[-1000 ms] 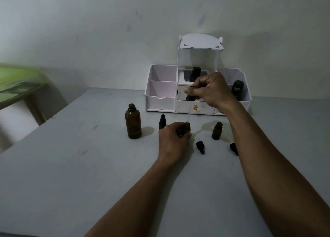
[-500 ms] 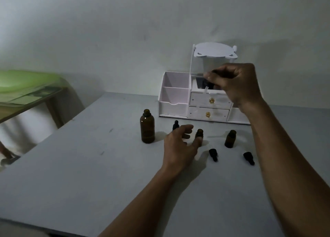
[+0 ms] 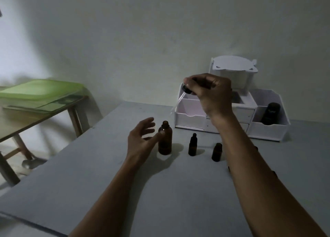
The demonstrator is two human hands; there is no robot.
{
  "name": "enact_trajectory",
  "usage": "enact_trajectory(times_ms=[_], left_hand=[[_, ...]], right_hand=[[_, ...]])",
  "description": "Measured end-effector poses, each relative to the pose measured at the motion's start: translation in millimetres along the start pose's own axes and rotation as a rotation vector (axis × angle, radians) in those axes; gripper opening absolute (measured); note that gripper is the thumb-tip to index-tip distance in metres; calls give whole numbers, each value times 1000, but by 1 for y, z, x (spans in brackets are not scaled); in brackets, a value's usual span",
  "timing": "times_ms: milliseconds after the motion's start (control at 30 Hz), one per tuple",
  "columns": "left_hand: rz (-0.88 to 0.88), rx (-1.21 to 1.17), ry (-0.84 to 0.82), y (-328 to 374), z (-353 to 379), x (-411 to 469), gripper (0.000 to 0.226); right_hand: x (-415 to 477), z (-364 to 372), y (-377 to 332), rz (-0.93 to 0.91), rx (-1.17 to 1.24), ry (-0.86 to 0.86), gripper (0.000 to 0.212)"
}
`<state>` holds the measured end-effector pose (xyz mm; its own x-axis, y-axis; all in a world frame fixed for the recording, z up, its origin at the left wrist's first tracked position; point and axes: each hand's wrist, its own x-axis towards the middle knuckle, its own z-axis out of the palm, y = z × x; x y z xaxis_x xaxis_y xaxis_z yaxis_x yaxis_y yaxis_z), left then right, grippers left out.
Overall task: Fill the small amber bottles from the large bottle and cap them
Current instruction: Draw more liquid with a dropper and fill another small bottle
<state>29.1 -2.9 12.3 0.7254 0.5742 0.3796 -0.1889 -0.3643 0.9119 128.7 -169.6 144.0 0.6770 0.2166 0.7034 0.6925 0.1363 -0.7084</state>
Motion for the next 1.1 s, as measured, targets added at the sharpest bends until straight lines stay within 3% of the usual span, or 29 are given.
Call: enact_trajectory(times_ms=[167,300,400,533,733,1100], left_hand=[[-105,-40,-172,-14,1,0,48],[-113,-23,-226,-17,0,3,49],[-101,-3,-239,-19,-2,5,51],[-92,6,-250,-20,-4,5,53],[-57,23,-254,-20,-6,5,52],[-56,19,-268,-19,-6,5,52]], right_hand=[[-3,10,10,45,-36,-46,9],[-6,16,18,60,-41,-81,9],[-7,21,22,61,-63,-127,3],[-12,30,28,42,-150,-250,13],[-24,42,47,117,-253,-411,11],[-27,46,62,153,-308,-416,10]])
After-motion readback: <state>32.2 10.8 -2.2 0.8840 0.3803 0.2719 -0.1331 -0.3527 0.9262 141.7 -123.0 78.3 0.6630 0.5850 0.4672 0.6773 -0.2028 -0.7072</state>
